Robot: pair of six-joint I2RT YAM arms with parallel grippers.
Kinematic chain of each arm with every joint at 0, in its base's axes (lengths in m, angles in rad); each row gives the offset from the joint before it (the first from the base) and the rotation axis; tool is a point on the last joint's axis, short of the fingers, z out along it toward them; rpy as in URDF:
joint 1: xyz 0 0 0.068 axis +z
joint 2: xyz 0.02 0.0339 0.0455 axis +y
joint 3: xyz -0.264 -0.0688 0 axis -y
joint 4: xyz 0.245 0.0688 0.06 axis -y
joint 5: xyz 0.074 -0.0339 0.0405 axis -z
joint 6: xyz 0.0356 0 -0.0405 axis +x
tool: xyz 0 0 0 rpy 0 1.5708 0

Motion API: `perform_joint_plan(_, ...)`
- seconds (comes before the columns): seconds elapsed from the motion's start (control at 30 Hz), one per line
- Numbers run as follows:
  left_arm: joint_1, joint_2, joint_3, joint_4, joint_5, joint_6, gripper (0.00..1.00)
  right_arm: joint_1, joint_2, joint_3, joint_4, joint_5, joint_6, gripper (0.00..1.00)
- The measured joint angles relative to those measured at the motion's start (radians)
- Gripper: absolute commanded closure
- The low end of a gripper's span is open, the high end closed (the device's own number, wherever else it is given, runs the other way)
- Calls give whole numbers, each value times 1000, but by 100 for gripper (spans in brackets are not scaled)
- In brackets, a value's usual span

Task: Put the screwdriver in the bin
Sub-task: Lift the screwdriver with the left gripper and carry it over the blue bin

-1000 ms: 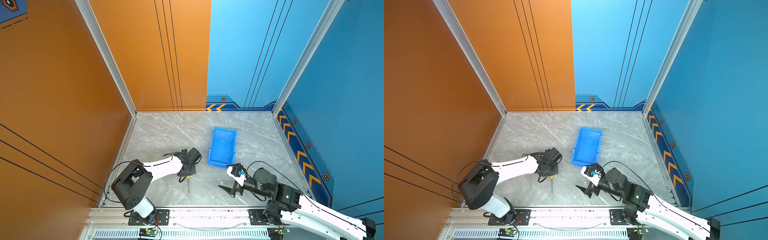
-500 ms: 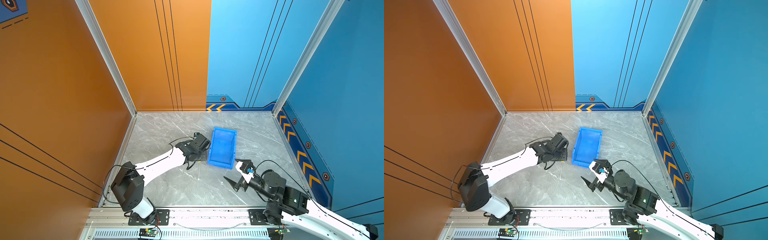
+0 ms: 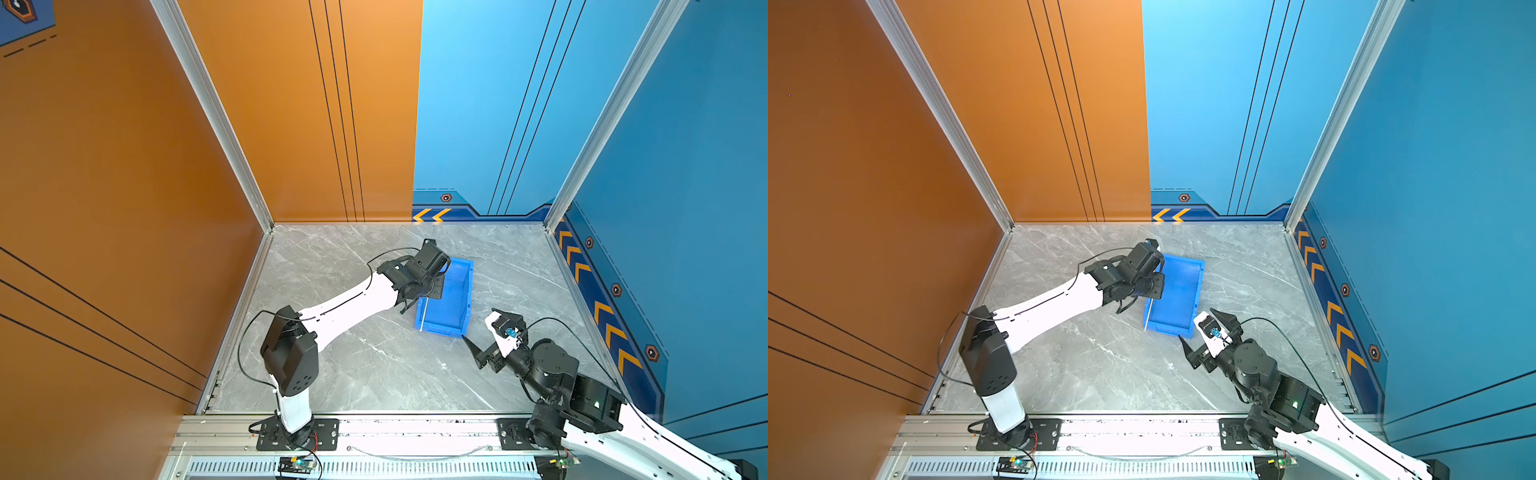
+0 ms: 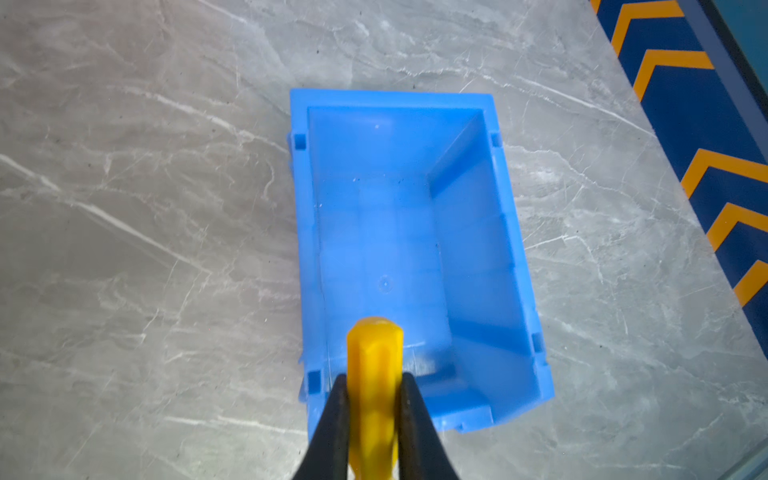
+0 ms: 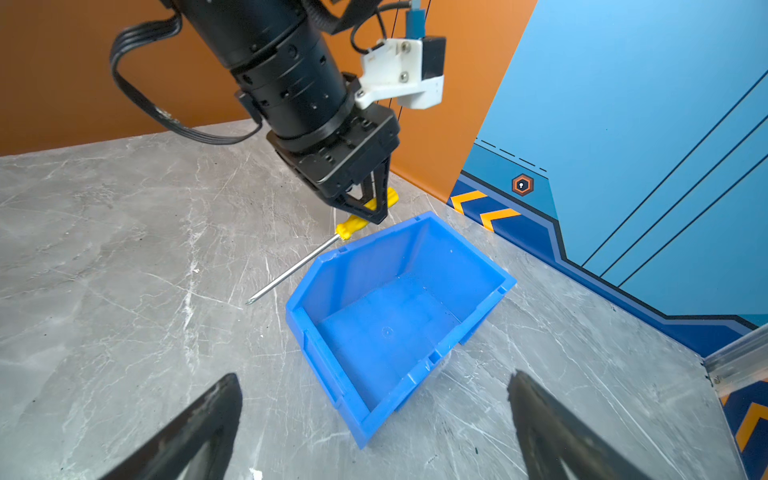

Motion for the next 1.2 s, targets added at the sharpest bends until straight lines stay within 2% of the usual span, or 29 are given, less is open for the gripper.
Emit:
perform_joint_plan(0.5,11,294,261,-1,5,6,100,-8,-9,18,-143,0,8,0)
perform_joint_plan(0.93,29,445,345,-1,-25,-32,100,27,-24,26,-193,49,11,0)
perform_joint_plan(1.2,29,481,354,-3,-44,-43,100,27,-30,26,-192,78,11,0)
